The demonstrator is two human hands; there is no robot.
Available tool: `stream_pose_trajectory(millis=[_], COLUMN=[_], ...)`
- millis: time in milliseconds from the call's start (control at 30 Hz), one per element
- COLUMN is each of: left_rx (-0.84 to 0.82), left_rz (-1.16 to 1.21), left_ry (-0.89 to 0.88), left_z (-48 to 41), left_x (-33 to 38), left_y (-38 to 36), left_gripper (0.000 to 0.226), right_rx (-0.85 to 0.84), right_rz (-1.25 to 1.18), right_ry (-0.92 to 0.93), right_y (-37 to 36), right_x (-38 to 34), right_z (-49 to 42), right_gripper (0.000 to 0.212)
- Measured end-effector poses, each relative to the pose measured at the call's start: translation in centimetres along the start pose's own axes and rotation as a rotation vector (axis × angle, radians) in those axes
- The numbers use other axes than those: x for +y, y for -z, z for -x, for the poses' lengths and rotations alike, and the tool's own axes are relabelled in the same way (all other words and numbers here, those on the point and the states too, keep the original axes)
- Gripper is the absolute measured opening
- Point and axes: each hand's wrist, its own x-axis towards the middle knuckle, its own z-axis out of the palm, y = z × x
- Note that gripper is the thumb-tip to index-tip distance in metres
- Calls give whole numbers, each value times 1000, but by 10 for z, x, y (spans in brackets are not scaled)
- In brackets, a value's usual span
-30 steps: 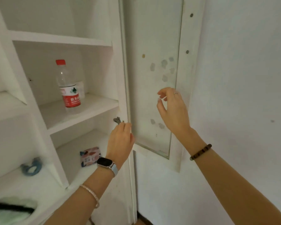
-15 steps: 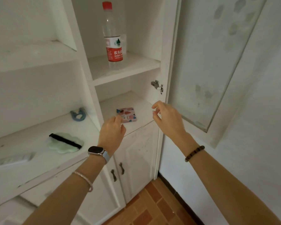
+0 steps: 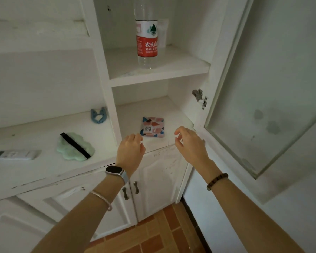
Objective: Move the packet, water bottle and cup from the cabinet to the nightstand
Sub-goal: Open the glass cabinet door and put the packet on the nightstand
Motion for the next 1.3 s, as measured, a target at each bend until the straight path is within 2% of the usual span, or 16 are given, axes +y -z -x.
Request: stream_pose_trajectory(millis=[167, 300, 467, 633, 733, 1033, 1167, 1300], left_rx=[9, -9, -67, -127, -154, -163, -143, -157], left_rz=[-25, -70, -155, -120, -116, -187, -213, -244], left_ry=[86, 118, 140, 161, 156, 70, 41, 24], left_z=[-18, -32, -56, -77, -86, -91, -90, -89], left_x=[1, -6, -18, -29, -36, -41, -46, -49], left_y=[-22, -37, -54, -72, -83, -104, -104, -107], left_gripper=[20, 24, 32, 44, 42, 27, 26, 30], right_rx=[-173, -258, -306, -291, -301, -286, -272, -232], right_rz=[-264, -380, -453, -579, -586, -726, -833, -745], right_ry=[-101, -130, -178, -327, -356, -447, -495, -449], right_y=[-25, -45, -68, -92, -106, -130, -135, -145], right_x=[24, 32, 37, 43, 44, 43, 37, 30], right_z=[-34, -59, -93, -118, -126, -144, -147, -147], right_gripper=[32, 41, 53, 64, 67, 54, 37, 34])
